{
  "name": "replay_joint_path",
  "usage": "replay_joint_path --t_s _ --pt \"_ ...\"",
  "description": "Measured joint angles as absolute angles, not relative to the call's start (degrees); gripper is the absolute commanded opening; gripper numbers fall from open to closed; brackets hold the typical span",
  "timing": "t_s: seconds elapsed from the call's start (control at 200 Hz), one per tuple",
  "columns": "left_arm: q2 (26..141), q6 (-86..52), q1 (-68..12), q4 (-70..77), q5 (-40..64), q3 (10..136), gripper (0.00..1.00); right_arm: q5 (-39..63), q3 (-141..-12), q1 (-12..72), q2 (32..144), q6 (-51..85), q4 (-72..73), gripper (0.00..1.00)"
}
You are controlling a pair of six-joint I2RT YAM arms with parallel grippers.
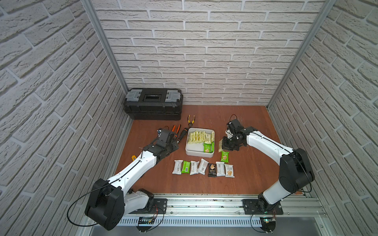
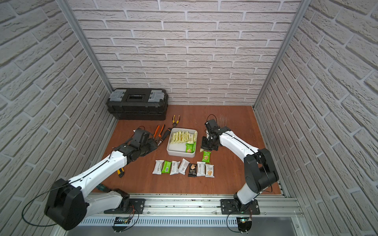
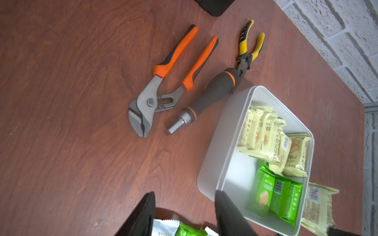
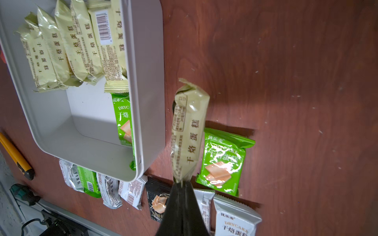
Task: Take the cookies out of the storage box
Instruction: Place the cookie at the center of the board.
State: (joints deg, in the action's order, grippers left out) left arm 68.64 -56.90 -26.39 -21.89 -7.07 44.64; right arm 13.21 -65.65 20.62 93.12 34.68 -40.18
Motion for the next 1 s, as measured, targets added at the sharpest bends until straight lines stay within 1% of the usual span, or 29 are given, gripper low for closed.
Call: replay_joint_path --t_s 0.25,0.455,0.51,0.58,0.695,0.755,0.91,1.0 --pt "68.64 -56.45 -26.81 -21.93 -6.92 44.88 0.53 17.98 -65.63 20.62 98.87 33.74 -34.68 0.02" --pt "68.64 -56.29 -27.68 -21.89 -6.74 44.93 0.53 18.87 -65.63 20.60 100.71 33.63 -33.93 0.03" --pt "68.64 -56.14 -28.12 -21.85 -6.79 44.95 0.54 18.33 -65.63 20.53 100.71 33.56 -34.30 0.06" --pt "68.73 -55.92 -28.88 -21.91 -6.83 45.06 0.54 17.39 -65.63 20.49 100.71 33.45 -35.20 0.13" --pt "70.52 -54.57 -30.70 -22.31 -7.33 47.40 0.58 15.57 -65.54 20.45 100.71 33.01 -36.75 0.24" --pt "72.10 -53.80 -31.81 -22.44 -7.66 49.39 0.60 14.83 -65.54 20.45 100.64 32.60 -37.30 0.28" --pt "77.03 -51.29 -34.48 -22.79 -7.88 54.65 0.60 12.93 -65.54 20.45 99.18 32.12 -38.85 0.33" --pt "81.17 -49.25 -36.01 -22.96 -7.70 58.02 0.61 11.51 -65.54 20.43 97.06 32.03 -39.99 0.33"
